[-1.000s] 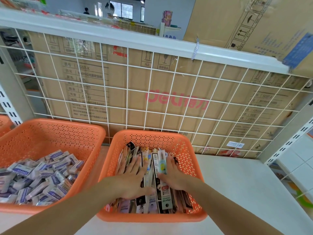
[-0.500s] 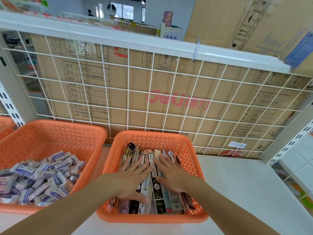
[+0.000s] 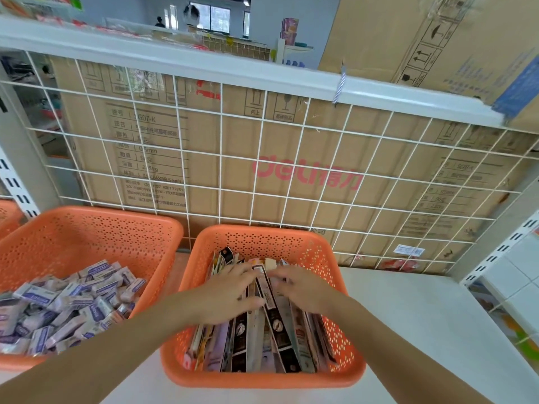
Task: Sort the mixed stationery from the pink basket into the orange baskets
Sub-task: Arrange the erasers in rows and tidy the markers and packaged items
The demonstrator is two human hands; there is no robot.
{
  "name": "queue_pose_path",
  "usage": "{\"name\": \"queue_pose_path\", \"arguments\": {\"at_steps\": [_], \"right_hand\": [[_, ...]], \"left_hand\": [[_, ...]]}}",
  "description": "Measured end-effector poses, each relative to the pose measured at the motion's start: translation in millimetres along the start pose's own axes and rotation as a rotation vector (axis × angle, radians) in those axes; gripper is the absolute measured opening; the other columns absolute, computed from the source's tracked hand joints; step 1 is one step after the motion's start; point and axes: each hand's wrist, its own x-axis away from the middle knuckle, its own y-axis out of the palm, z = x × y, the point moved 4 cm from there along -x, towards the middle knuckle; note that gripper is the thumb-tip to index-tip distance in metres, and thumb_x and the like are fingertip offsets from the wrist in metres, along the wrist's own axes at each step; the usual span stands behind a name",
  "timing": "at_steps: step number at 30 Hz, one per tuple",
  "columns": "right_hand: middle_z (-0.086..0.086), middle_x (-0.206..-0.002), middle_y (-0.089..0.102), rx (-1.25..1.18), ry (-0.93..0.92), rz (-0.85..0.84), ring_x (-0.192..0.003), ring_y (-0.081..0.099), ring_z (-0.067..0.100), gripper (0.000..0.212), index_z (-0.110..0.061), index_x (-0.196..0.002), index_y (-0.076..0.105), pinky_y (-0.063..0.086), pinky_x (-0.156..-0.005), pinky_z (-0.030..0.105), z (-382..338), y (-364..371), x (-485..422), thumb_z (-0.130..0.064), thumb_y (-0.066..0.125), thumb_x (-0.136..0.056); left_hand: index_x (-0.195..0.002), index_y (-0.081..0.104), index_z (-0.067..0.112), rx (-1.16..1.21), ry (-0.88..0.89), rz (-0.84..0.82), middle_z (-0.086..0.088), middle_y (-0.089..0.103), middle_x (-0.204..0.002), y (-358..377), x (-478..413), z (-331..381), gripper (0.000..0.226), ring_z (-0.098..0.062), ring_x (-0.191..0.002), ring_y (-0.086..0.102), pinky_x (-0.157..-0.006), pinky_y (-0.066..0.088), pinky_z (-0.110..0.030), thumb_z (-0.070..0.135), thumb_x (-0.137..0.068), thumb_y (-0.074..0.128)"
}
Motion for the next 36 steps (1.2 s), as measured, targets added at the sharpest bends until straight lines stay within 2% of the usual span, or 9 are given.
{"name": "queue_pose_path", "arguments": {"at_steps": [2, 5, 11, 15, 18, 22, 25, 30, 36], "right_hand": [[0.002, -0.135, 0.052, 0.009, 0.034, 0.142, -0.122, 0.048, 0.019, 0.035, -0.020, -0.131, 0.053, 0.036, -0.104, 0.036, 4, -16, -5, -0.026, 0.042, -0.099], [0.005, -0.133, 0.052, 0.065, 0.057, 0.086, -0.117, 0.052, 0.021, 0.040, -0.014, -0.131, 0.051, 0.039, -0.098, 0.031, 10, -21, -18, -0.033, 0.049, -0.096], [0.005, -0.143, 0.040, 0.063, 0.086, -0.042, -0.127, 0.042, 0.025, 0.075, -0.019, -0.140, 0.038, 0.037, -0.104, 0.040, 24, 0, -38, -0.064, 0.053, -0.082], [0.006, -0.125, 0.054, 0.098, 0.064, 0.017, -0.105, 0.051, 0.019, 0.054, -0.015, -0.127, 0.047, 0.037, -0.080, 0.027, 31, -2, -41, -0.050, 0.058, -0.086], [0.004, -0.117, 0.054, 0.170, 0.005, 0.150, -0.101, 0.053, 0.018, 0.044, -0.017, -0.117, 0.053, 0.042, -0.082, 0.030, 22, -8, -40, -0.052, 0.049, -0.090], [0.000, -0.129, 0.047, 0.195, -0.166, 0.079, -0.120, 0.044, 0.019, 0.064, -0.028, -0.139, 0.040, 0.035, -0.102, 0.039, 9, -1, -39, -0.060, 0.053, -0.085], [0.001, -0.133, 0.047, 0.248, -0.238, 0.019, -0.122, 0.044, 0.022, 0.060, -0.029, -0.136, 0.045, 0.034, -0.102, 0.042, 10, 6, -40, -0.054, 0.055, -0.083], [0.006, -0.125, 0.051, 0.222, -0.104, 0.085, -0.116, 0.048, 0.022, 0.041, -0.015, -0.124, 0.054, 0.039, -0.096, 0.036, 20, -5, -39, -0.032, 0.060, -0.088], [0.004, -0.135, 0.044, 0.150, -0.078, -0.027, -0.124, 0.044, 0.021, 0.062, -0.016, -0.137, 0.040, 0.034, -0.101, 0.032, 16, -4, -33, -0.041, 0.063, -0.086]], "left_hand": [[-0.150, 0.012, 0.016, 0.027, -0.058, 0.108, -0.004, 0.012, -0.155, -10, -11, -15, 0.062, -0.021, -0.142, 0.011, -0.116, 0.014, -0.038, 0.041, -0.098, 0.037], [-0.136, 0.035, 0.007, -0.024, -0.216, 0.203, -0.012, 0.034, -0.138, -20, -33, -31, 0.046, -0.027, -0.128, 0.033, -0.108, 0.031, -0.040, 0.032, -0.098, 0.040], [-0.139, 0.032, 0.005, -0.110, -0.273, 0.083, -0.016, 0.028, -0.143, -8, -52, -32, 0.056, -0.032, -0.134, 0.023, -0.110, 0.027, -0.043, 0.040, -0.096, 0.042], [-0.129, 0.042, 0.005, -0.158, -0.256, 0.024, -0.015, 0.037, -0.135, -9, -45, -35, 0.048, -0.031, -0.127, 0.032, -0.105, 0.031, -0.041, 0.040, -0.096, 0.042], [-0.113, 0.052, 0.012, -0.156, -0.224, 0.152, -0.009, 0.048, -0.123, -20, -42, -33, 0.030, -0.026, -0.115, 0.042, -0.098, 0.035, -0.039, 0.034, -0.095, 0.044], [-0.125, 0.045, 0.016, -0.099, -0.166, 0.322, -0.006, 0.043, -0.127, -24, -48, -31, 0.035, -0.023, -0.118, 0.042, -0.101, 0.036, -0.039, 0.035, -0.096, 0.043], [-0.137, 0.038, 0.019, -0.111, -0.099, 0.216, -0.004, 0.041, -0.134, -16, -54, -31, 0.050, -0.022, -0.123, 0.038, -0.103, 0.033, -0.037, 0.046, -0.096, 0.040], [-0.149, 0.015, 0.021, -0.207, 0.034, 0.032, -0.002, 0.020, -0.151, -7, -53, -23, 0.073, -0.021, -0.137, 0.018, -0.111, 0.020, -0.041, 0.059, -0.092, 0.038], [-0.149, 0.009, 0.018, -0.190, 0.056, -0.039, 0.000, 0.017, -0.152, -4, -49, -22, 0.098, -0.019, -0.138, 0.013, -0.114, 0.009, -0.038, 0.070, -0.078, 0.051]]}}
